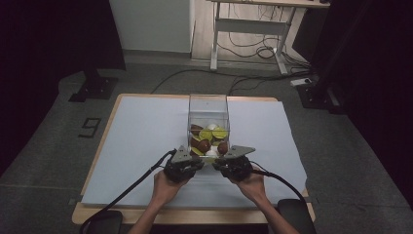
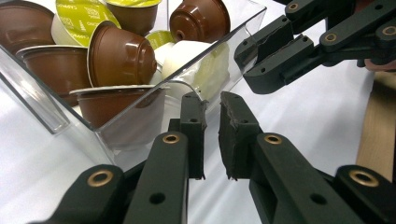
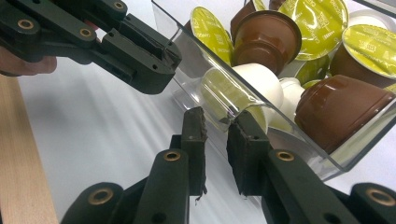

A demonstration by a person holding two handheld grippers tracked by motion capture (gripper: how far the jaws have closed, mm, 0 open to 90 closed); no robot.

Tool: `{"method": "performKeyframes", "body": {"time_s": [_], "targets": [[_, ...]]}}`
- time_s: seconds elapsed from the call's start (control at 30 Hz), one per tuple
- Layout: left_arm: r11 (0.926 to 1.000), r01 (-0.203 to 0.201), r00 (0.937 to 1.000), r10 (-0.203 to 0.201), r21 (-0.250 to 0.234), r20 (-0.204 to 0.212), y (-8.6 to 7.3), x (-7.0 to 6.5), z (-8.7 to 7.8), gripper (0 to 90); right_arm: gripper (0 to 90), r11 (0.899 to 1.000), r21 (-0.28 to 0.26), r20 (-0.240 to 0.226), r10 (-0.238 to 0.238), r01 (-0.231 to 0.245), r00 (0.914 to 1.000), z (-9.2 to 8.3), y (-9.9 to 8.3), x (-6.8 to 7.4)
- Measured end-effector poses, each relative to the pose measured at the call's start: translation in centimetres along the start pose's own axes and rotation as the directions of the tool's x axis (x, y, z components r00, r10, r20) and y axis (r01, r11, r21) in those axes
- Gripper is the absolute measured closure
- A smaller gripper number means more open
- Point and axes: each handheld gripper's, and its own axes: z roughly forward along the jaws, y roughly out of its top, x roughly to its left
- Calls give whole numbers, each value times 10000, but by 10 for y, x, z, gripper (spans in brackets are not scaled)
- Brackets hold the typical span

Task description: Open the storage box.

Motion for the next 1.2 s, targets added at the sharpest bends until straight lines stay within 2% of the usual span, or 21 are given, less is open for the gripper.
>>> {"method": "performKeyframes", "body": {"time_s": [0.8, 1.2], "targets": [[9999, -154, 9996, 154, -15, 236, -7, -13, -8, 801, 764, 9999, -130, -257, 52, -56, 9997, -10, -9, 11], [9995, -252, 9994, 247, 186, 226, -11, -19, -9, 799, 764, 9999, 99, -371, -17, 20, 9993, -10, -13, 17]]}}
